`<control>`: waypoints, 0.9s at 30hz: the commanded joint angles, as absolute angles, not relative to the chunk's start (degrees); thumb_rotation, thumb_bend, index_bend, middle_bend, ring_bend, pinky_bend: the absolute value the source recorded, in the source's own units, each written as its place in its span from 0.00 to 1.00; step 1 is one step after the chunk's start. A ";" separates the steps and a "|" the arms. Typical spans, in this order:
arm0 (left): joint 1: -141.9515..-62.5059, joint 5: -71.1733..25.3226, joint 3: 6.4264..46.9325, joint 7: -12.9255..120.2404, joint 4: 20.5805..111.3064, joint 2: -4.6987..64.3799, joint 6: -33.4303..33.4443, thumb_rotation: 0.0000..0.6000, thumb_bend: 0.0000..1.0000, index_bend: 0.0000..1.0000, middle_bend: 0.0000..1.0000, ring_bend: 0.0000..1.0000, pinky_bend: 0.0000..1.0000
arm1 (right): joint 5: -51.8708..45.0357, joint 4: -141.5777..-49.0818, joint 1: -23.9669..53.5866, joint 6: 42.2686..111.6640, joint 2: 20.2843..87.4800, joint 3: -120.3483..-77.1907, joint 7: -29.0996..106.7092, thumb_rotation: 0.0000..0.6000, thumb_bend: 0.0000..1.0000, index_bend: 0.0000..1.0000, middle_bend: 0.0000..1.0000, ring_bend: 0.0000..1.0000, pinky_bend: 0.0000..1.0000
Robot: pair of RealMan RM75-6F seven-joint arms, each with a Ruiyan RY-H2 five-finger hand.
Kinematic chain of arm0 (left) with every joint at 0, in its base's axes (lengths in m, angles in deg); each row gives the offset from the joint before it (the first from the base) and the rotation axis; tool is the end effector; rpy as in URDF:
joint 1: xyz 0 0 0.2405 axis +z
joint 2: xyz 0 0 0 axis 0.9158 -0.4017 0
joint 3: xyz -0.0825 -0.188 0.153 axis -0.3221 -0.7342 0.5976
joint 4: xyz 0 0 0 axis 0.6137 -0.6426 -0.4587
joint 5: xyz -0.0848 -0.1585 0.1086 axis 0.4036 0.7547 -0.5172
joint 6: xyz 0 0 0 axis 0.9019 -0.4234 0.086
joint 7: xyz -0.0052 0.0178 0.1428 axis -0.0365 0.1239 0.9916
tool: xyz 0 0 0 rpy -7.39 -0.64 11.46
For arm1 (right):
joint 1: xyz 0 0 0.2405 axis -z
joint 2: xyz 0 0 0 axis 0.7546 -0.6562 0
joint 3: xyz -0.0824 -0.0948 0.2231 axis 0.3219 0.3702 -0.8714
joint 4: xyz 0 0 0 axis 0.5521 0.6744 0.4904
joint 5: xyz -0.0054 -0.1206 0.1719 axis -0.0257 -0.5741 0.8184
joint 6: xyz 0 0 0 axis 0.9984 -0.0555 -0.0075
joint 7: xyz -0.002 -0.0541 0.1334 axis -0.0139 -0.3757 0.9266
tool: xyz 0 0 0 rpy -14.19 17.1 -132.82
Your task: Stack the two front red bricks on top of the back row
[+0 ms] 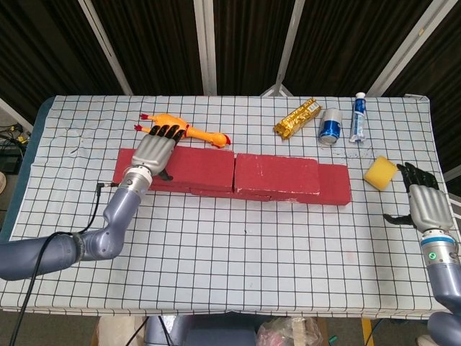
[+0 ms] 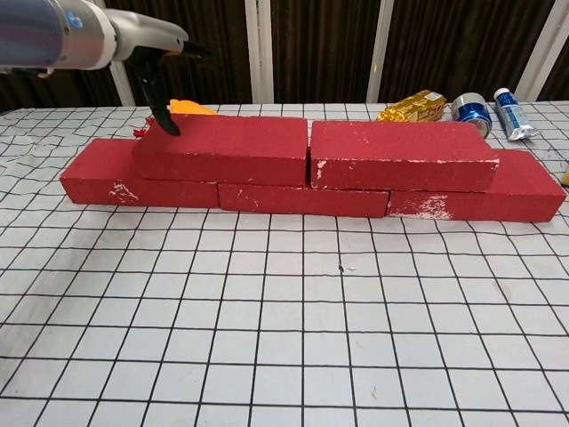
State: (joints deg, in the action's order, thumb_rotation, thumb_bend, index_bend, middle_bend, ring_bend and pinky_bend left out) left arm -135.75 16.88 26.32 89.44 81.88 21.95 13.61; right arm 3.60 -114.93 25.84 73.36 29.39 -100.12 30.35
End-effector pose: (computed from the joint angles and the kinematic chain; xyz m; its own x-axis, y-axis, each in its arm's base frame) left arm -0.0715 0.4313 0.0543 0.5760 0.2704 0.7714 0.8162 -0.2425 -0.5244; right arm -0.3022 -0.3019 0.1783 0.3732 -0.1605 0.9138 -0.9023 0.1664 0.3977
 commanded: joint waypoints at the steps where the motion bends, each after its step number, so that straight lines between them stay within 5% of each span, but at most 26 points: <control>1: -131.33 11.42 26.82 86.09 88.29 15.73 10.52 1.00 0.00 0.10 0.04 0.00 0.01 | 4.02 -114.50 25.39 72.60 30.34 -99.48 29.16 1.00 0.16 0.01 0.00 0.00 0.00; 13: -121.49 -0.10 30.74 79.14 94.04 5.41 10.09 1.00 0.00 0.22 0.07 0.00 0.02 | 7.12 -114.33 22.88 71.82 34.47 -98.38 22.21 1.00 0.16 0.05 0.00 0.00 0.00; 27: -117.95 -3.34 32.32 77.97 89.96 7.25 12.31 1.00 0.00 0.22 0.06 0.00 0.02 | 11.31 -114.59 20.34 70.53 36.95 -97.36 16.69 1.00 0.16 0.06 0.00 0.00 0.00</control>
